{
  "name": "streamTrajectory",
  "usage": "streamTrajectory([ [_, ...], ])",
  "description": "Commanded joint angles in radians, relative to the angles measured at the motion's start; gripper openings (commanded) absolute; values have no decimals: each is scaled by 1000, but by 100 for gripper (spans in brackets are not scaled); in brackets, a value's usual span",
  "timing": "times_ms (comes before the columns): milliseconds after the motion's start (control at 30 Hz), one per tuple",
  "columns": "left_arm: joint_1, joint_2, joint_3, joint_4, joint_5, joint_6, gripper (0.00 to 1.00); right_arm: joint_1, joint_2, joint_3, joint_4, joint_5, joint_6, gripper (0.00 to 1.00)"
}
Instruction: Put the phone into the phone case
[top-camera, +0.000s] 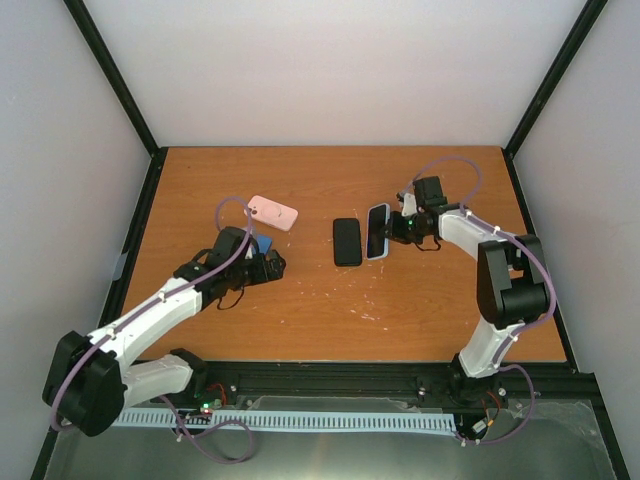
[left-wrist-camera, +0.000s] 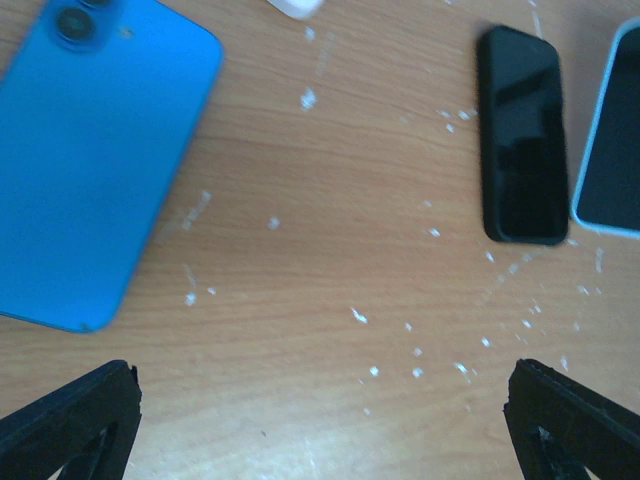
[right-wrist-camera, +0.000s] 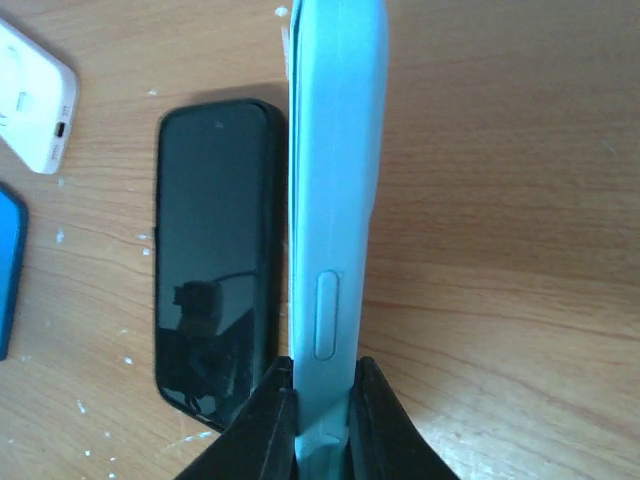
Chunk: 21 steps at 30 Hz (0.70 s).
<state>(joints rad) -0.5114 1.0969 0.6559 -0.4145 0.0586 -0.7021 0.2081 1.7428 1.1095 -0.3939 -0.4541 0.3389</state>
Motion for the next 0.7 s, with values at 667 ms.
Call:
streamTrajectory([
  [667, 208, 326, 170, -28, -108, 75, 99, -39, 129, 67, -71, 57, -31, 46],
])
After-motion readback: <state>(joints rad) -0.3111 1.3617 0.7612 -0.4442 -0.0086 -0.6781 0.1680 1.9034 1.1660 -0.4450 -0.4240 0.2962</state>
